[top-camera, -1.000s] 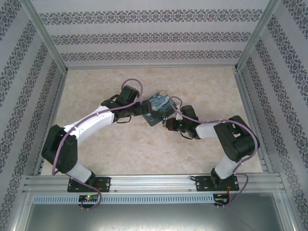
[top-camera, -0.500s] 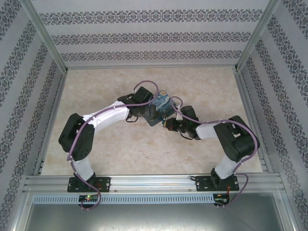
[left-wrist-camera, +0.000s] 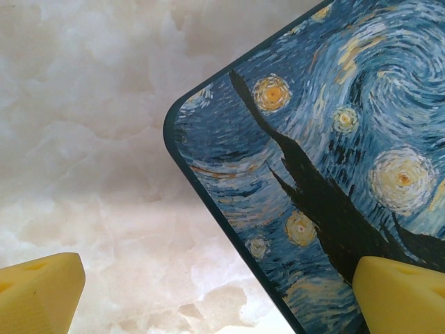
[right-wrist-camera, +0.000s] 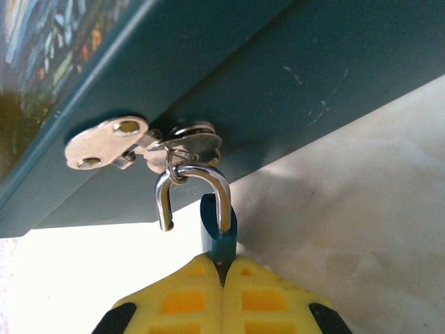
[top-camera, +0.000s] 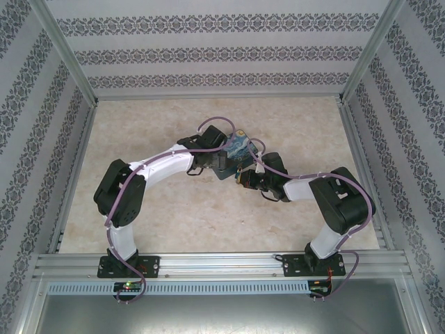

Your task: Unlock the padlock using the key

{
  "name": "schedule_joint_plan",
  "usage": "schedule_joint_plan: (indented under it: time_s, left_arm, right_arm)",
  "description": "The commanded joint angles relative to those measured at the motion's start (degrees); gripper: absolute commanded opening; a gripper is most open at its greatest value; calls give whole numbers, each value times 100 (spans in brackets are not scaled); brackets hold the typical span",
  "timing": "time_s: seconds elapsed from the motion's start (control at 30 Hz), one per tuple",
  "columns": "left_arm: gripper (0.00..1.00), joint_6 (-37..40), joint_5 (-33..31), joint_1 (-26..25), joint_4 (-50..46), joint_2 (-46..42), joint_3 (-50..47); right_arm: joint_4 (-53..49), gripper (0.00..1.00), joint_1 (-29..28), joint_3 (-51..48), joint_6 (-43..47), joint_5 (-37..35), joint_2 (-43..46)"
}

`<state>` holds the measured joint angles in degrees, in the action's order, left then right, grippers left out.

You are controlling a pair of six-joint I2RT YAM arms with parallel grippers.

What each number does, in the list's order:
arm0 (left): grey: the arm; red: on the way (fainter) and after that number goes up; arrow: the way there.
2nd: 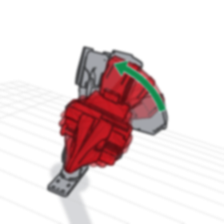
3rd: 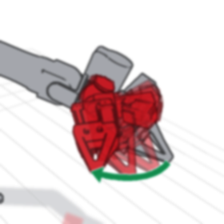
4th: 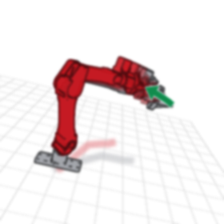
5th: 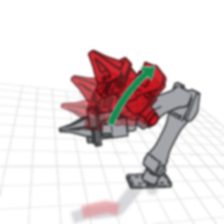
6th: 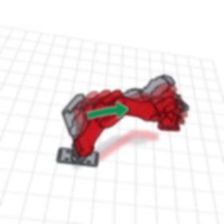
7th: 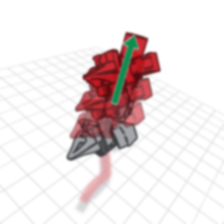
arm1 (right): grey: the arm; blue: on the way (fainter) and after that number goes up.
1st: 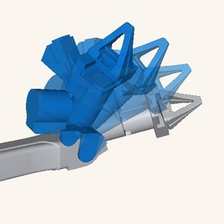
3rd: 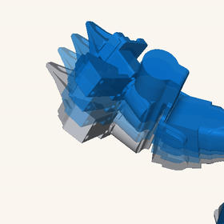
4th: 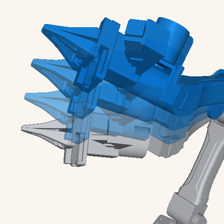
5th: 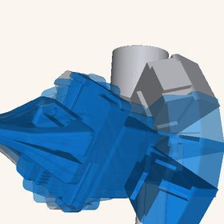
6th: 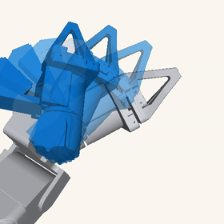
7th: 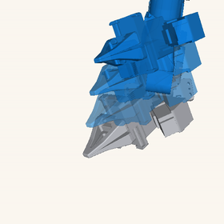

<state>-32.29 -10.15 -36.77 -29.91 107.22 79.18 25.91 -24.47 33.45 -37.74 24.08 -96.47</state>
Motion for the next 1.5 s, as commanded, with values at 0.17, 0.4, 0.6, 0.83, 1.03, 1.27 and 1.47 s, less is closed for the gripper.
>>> schedule_joint_plan:
  time_s: [0.17,0.4,0.6,0.83,1.03,1.27,1.47]
  left_arm:
    - [100,128,-138,-84,-660,386,-122]
    - [100,57,-111,-84,-686,403,-148]
    - [100,61,-67,-84,-743,446,-122]
    - [100,48,-23,-84,-762,452,-123]
    - [100,48,-5,-84,-770,467,-113]
    - [100,39,13,-97,-770,478,-113]
    - [100,47,0,-102,-768,479,-135]
  right_arm:
    - [434,0,64,-109,-435,124,41]
    - [798,0,118,-199,-1004,72,-30]
    - [986,0,144,-216,-1355,53,-125]
    - [1266,0,170,-364,-1632,18,-188]
    - [1487,0,247,-420,-1823,-36,-197]
    - [1562,0,328,-205,-1930,74,-294]
    - [1592,0,379,-51,-2000,127,-404]
